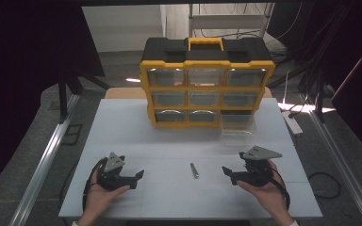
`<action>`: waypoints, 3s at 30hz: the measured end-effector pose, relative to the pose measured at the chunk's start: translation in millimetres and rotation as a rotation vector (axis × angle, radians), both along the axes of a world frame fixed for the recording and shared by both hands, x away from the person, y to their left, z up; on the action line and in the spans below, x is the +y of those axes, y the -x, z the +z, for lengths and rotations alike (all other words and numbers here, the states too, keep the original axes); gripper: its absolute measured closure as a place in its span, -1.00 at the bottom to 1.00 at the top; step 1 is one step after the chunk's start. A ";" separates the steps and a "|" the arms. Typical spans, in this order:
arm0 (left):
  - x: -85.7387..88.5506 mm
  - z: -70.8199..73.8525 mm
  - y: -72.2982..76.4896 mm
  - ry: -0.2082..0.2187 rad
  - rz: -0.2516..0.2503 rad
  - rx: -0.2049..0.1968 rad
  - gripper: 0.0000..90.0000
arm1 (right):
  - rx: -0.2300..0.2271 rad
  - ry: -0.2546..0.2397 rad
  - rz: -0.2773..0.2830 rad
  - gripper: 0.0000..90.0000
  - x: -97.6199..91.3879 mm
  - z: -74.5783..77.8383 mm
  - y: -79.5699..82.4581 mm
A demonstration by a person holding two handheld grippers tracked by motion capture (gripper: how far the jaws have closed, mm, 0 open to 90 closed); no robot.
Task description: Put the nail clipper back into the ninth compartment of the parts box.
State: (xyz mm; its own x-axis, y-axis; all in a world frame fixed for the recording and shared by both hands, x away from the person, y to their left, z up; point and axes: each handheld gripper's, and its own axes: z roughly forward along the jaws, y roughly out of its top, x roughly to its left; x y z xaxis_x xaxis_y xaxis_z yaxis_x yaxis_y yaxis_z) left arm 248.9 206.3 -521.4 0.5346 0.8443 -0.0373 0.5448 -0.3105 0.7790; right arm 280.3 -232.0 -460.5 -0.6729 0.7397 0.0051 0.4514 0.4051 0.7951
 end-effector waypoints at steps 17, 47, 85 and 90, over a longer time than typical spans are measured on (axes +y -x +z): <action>-3.3 -1.2 0.2 -0.009 -0.003 0.004 -0.82 | 0.036 0.006 0.044 -0.60 26.1 8.2 -7.6; -5.0 -2.3 -0.8 -0.015 -0.014 0.005 -0.81 | 0.147 0.070 0.072 -0.62 75.8 9.0 -19.7; -3.4 -2.6 -0.4 -0.030 -0.013 -0.007 -0.82 | 0.194 0.140 0.016 -0.64 117.8 2.8 -31.9; -3.2 -3.0 -0.8 -0.031 -0.014 -0.006 -0.82 | 0.206 0.159 0.016 -0.64 121.9 -2.4 -33.6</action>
